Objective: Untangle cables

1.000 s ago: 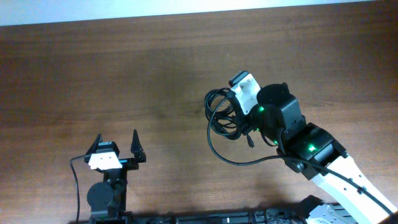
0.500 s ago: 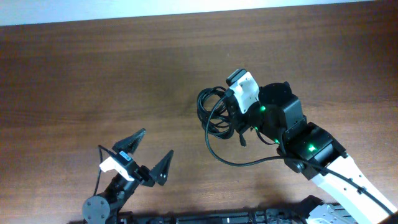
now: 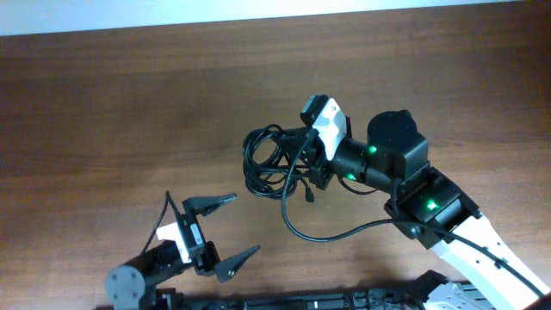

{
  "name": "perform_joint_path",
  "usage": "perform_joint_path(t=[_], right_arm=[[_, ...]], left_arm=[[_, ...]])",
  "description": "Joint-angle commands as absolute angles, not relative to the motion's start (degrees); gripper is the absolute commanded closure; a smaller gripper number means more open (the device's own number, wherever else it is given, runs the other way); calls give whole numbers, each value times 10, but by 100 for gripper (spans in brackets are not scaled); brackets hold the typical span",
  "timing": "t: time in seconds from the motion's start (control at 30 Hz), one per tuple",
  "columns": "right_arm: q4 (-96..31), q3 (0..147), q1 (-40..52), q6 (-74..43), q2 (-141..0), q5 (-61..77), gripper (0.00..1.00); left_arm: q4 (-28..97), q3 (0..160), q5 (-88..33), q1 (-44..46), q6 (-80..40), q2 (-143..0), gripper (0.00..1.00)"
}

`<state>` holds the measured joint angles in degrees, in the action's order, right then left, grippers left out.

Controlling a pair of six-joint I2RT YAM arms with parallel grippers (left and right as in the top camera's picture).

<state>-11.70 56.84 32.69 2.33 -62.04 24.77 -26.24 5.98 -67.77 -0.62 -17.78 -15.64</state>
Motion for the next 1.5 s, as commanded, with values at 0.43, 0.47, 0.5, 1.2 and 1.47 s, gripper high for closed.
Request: perform_joint_path(t=[0.43,0.47,0.5,1.2,1.47], right_arm=[[-78,583,329,30,-576,210,96],[-79,583,329,30,-568,207,96],[-78,583,329,30,-559,207,96],[-51,583,329,25,-538,252,96],[-40,583,329,25,-538,248,96]], left_arm=[[-366,343,-902,-9,-244,-657,1],[-373,343,-901,-9,-244,-657,1],[-390,343,-900,-9,-244,-657,1],[-411,343,-811,76,-251,-657,94],[-411,343,-829,76,-251,-657,63]])
